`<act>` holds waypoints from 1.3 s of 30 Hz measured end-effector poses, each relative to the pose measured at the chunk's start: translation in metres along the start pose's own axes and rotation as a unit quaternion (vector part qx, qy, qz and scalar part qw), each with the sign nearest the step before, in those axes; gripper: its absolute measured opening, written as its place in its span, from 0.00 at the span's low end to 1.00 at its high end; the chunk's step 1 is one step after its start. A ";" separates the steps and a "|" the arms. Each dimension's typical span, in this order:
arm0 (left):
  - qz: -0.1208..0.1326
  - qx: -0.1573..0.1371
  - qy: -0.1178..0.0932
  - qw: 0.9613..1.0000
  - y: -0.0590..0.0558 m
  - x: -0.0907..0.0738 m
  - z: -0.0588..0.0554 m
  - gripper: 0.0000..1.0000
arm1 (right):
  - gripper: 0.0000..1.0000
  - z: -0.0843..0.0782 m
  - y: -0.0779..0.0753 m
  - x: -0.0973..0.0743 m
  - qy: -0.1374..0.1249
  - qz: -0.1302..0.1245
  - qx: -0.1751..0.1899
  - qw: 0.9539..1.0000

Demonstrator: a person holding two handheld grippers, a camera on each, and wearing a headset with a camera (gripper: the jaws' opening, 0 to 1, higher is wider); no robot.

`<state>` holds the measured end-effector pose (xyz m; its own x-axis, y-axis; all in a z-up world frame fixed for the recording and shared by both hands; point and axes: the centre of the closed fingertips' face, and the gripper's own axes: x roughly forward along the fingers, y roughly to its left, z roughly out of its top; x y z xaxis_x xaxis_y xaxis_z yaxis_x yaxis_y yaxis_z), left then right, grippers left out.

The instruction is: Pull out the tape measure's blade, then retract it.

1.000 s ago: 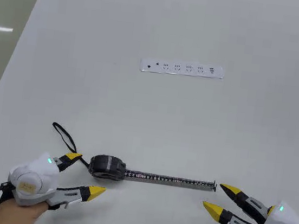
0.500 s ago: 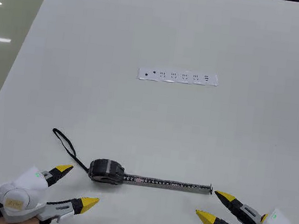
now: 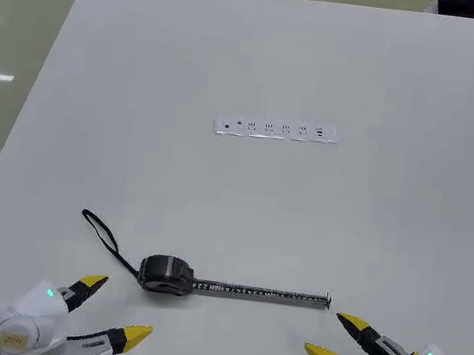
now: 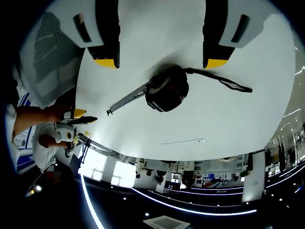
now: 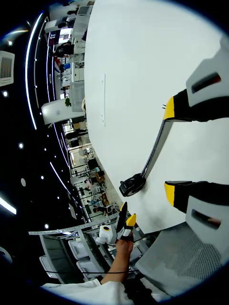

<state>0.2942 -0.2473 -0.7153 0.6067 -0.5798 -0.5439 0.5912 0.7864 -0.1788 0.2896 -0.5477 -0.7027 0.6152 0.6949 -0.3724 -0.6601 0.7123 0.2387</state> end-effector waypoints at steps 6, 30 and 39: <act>0.005 -0.007 -0.002 1.000 -0.002 -0.009 -0.006 0.70 | 0.50 -0.003 0.006 -0.007 0.000 0.000 -0.004 1.000; 0.029 -0.036 -0.020 0.999 -0.011 -0.039 -0.017 0.71 | 0.52 -0.005 0.017 -0.036 -0.013 -0.024 -0.016 0.999; 0.028 -0.041 -0.021 0.999 -0.014 -0.041 -0.020 0.71 | 0.52 -0.006 0.019 -0.042 -0.013 -0.031 -0.014 0.999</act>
<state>0.2504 -0.2302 -0.7063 0.6610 -0.5413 -0.5196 0.5111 0.8319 -0.2163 0.2489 -0.5637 -0.6879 0.6656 0.6528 -0.3617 -0.6328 0.7506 0.1902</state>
